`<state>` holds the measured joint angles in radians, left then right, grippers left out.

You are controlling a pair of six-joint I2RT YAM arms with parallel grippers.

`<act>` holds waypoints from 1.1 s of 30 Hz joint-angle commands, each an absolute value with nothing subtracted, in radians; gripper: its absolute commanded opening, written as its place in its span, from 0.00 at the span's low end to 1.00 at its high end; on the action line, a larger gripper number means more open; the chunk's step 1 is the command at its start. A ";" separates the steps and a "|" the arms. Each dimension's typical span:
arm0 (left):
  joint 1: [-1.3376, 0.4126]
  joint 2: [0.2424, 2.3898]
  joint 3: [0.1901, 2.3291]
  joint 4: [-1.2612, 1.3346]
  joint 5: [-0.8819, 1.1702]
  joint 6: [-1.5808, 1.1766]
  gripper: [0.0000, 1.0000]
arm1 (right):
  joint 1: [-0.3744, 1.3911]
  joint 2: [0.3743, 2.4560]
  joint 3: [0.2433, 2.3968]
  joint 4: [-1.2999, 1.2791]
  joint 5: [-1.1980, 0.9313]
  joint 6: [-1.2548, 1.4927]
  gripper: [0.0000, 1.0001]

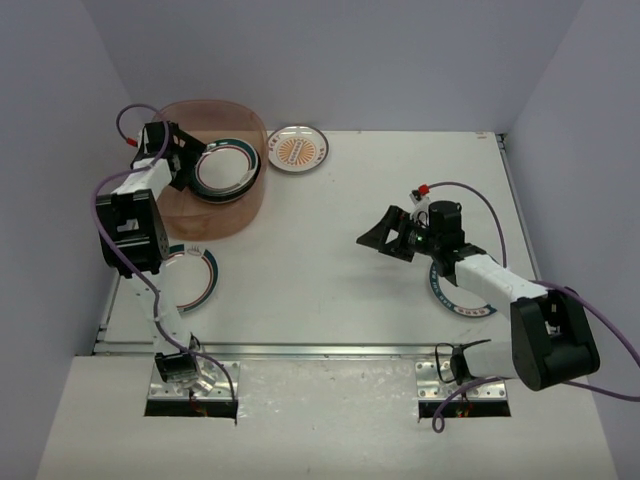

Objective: Place the plates into the plastic bin on the countertop

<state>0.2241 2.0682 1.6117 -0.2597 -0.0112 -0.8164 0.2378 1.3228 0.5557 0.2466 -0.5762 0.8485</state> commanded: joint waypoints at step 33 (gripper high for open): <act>0.140 0.634 0.815 -0.356 0.215 -0.387 1.00 | 0.335 2.759 2.143 0.064 -0.091 1.165 0.82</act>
<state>0.1600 0.7281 0.8581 -0.3511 0.2315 -0.4668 0.3230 2.6362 1.9683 0.3085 -0.2049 1.1262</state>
